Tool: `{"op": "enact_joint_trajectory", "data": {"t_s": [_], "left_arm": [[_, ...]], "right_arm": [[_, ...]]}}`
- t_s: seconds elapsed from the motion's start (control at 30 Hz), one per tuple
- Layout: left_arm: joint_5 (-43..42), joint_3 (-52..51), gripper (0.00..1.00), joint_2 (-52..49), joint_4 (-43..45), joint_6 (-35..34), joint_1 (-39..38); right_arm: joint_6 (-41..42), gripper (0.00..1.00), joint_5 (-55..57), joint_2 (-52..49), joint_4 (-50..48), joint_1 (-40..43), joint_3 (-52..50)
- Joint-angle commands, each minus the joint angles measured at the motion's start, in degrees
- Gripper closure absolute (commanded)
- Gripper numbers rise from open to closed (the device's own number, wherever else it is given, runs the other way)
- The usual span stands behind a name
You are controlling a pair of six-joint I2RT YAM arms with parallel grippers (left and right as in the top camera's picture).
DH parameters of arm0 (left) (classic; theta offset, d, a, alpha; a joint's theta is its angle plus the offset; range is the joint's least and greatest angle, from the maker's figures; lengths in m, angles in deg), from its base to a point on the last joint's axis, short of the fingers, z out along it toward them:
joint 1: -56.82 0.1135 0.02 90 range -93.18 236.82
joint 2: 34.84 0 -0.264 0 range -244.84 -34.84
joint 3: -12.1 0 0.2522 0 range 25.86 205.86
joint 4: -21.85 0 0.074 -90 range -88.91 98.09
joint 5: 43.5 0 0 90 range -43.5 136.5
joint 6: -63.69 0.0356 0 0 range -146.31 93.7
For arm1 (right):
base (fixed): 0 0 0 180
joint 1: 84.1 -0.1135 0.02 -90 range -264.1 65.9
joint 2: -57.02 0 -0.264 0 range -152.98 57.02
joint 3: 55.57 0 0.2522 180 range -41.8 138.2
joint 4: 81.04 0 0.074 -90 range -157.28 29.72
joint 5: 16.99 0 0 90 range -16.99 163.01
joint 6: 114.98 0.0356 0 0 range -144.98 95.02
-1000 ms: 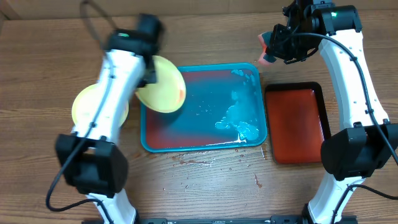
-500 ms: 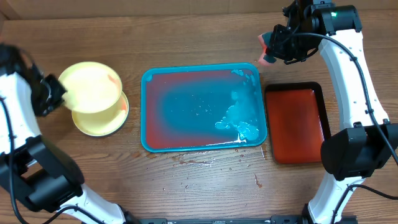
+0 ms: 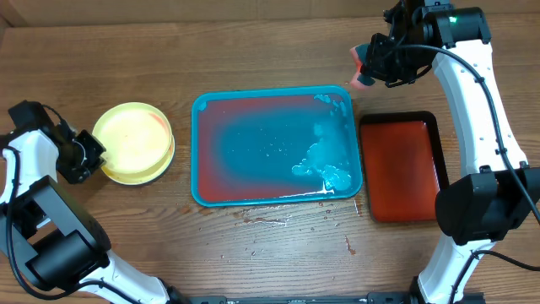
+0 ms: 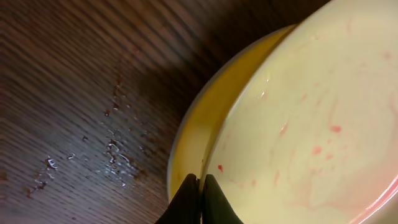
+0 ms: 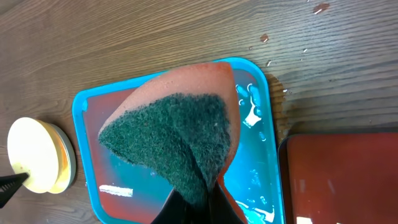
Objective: Clean dirty plates on tray and stack at the side
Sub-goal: 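Release the stacked plate and withdraw the left gripper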
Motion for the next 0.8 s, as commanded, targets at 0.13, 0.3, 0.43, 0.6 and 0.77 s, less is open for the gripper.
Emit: {"op": "enact_joint_trajectory", "data": {"t_s": [0.13,0.3,0.43,0.6,0.77], "left_arm": [[5.9,-1.8,0.96,1.9,-1.4,-2.0,0.1],[5.7,-2.5,0.58,1.9,-2.2,-1.8,0.1],[5.7,-2.5,0.49,1.9,-3.4,-1.4,0.1],[-1.4,-2.3,0.38,3.3,-1.4,-0.9,0.0],[-4.7,-2.1,0.31,9.1,-1.6,0.2,-0.7]], "right_arm": [[-0.5,0.96,0.2,0.8,1.9,0.2,0.5],[-0.5,0.96,2.4,0.8,2.8,0.2,0.5],[-1.2,0.96,3.2,0.8,3.2,0.2,0.5],[-2.0,0.96,3.1,0.8,3.4,0.2,0.5],[-3.1,0.96,3.2,0.8,4.2,0.2,0.5]]}}
